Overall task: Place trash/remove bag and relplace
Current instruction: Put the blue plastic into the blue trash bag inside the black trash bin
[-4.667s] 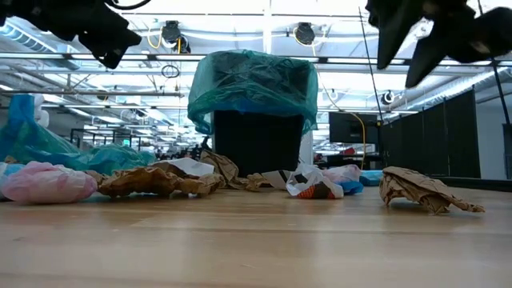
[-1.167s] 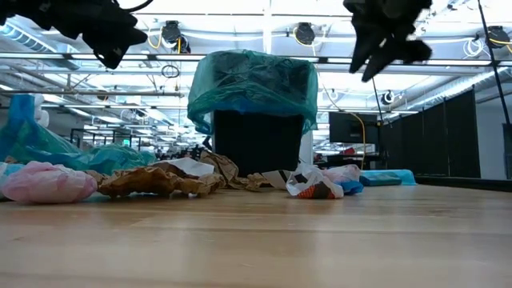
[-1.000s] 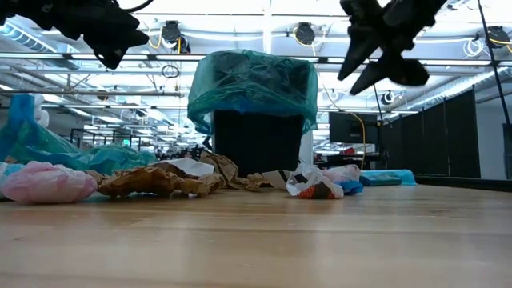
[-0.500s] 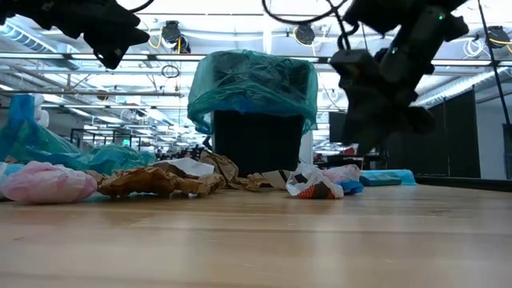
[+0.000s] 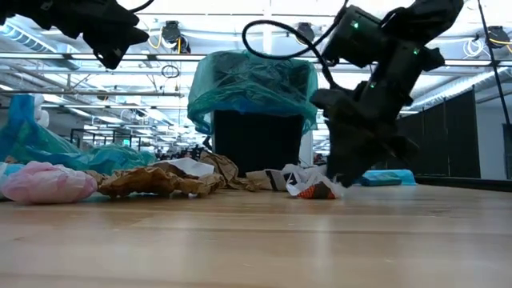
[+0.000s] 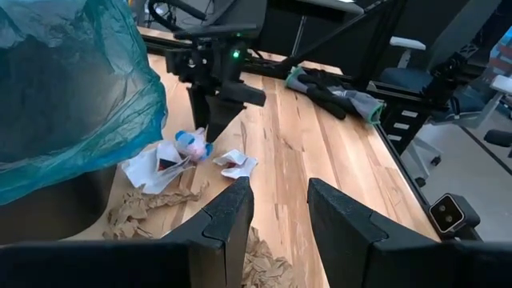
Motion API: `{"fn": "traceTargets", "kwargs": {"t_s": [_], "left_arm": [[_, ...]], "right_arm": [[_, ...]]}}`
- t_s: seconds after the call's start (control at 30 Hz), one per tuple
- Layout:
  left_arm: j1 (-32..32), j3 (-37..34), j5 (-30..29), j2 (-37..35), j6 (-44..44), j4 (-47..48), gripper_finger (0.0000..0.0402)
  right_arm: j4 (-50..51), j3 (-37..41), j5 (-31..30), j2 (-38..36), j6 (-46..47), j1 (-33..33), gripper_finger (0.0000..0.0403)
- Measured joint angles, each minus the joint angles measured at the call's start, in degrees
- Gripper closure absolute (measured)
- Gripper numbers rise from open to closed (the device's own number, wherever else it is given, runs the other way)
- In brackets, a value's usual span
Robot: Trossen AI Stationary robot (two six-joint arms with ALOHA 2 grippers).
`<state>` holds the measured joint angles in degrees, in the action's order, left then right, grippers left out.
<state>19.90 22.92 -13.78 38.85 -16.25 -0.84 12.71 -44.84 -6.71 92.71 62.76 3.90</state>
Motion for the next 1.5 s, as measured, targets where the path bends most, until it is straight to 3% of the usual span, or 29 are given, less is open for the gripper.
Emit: {"fn": "traceTargets", "kwargs": {"t_s": [0.23, 0.4, 0.67, 0.87, 1.0, 1.1, 1.23, 1.5], "left_arm": [[0.0, 0.0, 0.0, 0.0, 0.0, 0.1, 0.0275], [0.0, 0.0, 0.0, 0.0, 0.0, 0.1, 0.0275], [0.0, 0.0, 0.1, 0.0, 0.1, 0.3, 0.0275], [0.0, 0.0, 0.1, 0.0, 0.1, 0.3, 0.0275], [0.0, 0.0, 0.1, 0.0, 0.1, 0.3, 0.0275], [0.0, 0.0, 0.1, 0.0, 0.1, 0.3, 0.0275], [0.0, 0.0, 0.1, 0.0, 0.2, 0.3, 0.0275], [0.0, 0.0, -0.2, 0.0, 0.5, 0.6, 0.0275]], "right_arm": [[-1.9, -1.6, 2.1, -3.4, 2.6, 1.3, 0.0243], [-0.6, -3.7, -0.6, -4.2, 1.1, 1.3, 0.0243], [0.0, -4.3, -0.7, -0.4, -2.0, -2.6, 0.0243], [-2.0, -4.3, 6.6, 4.9, -2.1, -3.4, 0.0243], [-2.9, -4.5, 7.5, 7.4, -1.9, -1.1, 0.0246], [-2.9, -4.5, 6.6, 8.4, -2.1, 0.3, 0.0280], [-2.5, -4.4, 6.7, 7.5, -3.2, 1.7, 0.0379], [2.7, -5.6, 6.9, -3.2, -2.4, 2.2, 0.0399]]}}
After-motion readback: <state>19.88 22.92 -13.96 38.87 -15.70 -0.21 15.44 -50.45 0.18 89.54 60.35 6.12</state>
